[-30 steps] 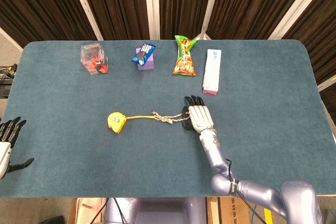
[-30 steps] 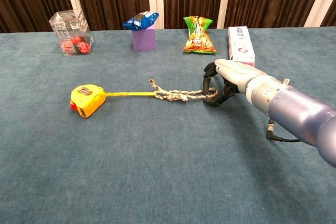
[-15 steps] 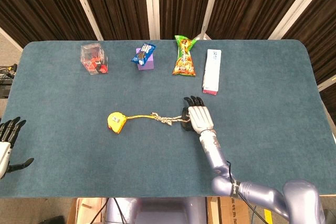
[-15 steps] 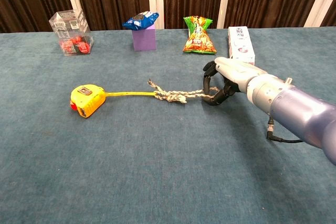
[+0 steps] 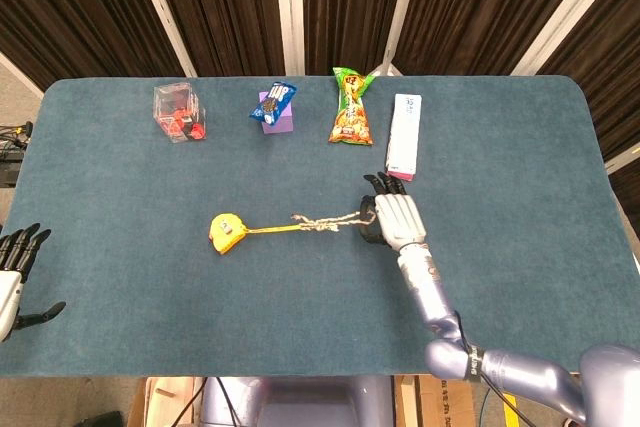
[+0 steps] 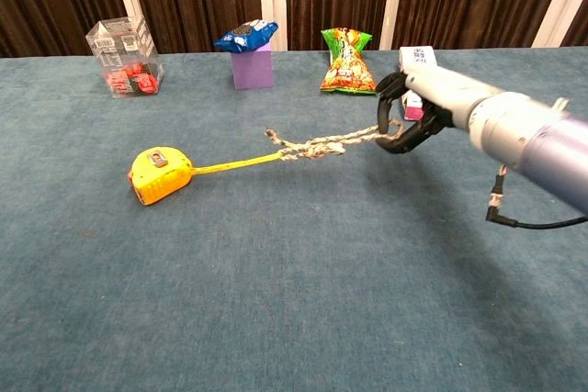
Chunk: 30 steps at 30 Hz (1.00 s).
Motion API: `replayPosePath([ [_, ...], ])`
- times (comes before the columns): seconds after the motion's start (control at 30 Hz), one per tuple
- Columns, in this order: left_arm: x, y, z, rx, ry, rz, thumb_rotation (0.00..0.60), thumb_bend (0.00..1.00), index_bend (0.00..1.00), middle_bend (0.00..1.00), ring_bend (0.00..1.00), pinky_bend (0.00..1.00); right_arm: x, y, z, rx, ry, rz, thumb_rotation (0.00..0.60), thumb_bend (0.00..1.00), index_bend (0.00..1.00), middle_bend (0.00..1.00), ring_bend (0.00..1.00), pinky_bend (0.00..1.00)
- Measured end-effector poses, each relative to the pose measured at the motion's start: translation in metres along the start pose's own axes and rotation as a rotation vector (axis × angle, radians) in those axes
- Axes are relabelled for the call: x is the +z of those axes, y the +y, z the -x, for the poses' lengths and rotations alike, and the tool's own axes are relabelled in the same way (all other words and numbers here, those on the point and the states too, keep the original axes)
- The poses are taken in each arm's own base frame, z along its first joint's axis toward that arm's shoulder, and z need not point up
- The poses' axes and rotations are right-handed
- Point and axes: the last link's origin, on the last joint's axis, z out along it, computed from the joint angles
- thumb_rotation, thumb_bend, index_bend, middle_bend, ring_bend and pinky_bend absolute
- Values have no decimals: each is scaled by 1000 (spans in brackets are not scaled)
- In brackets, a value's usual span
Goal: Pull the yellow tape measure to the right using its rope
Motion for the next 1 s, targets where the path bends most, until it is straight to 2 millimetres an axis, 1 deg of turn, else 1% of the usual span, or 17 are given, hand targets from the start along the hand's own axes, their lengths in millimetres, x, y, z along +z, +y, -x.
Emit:
replayPosePath([
  [0.27,-1,1,0,1,1,5,600,0,0,0,0,0,-17,21,-31,4,49,14,600,416,631,152,0,0],
  [0.5,-2,2,-1,4,6,10,600,0,0,0,0,0,-27,38,-51,27,82,50,600,415,631,152,0,0],
  [0.67,-2,3,-1,11,8,16,600,0,0,0,0,0,-36,56,-72,16,109,86,600,416,631,152,0,0],
  [0.83,-3,5,-1,19,16,22,600,0,0,0,0,0,-47,79,-97,-29,150,126,600,415,631,152,0,0],
  [1.0,-4,5,-1,25,23,24,600,0,0,0,0,0,-57,98,-117,-63,183,163,600,414,631,152,0,0],
])
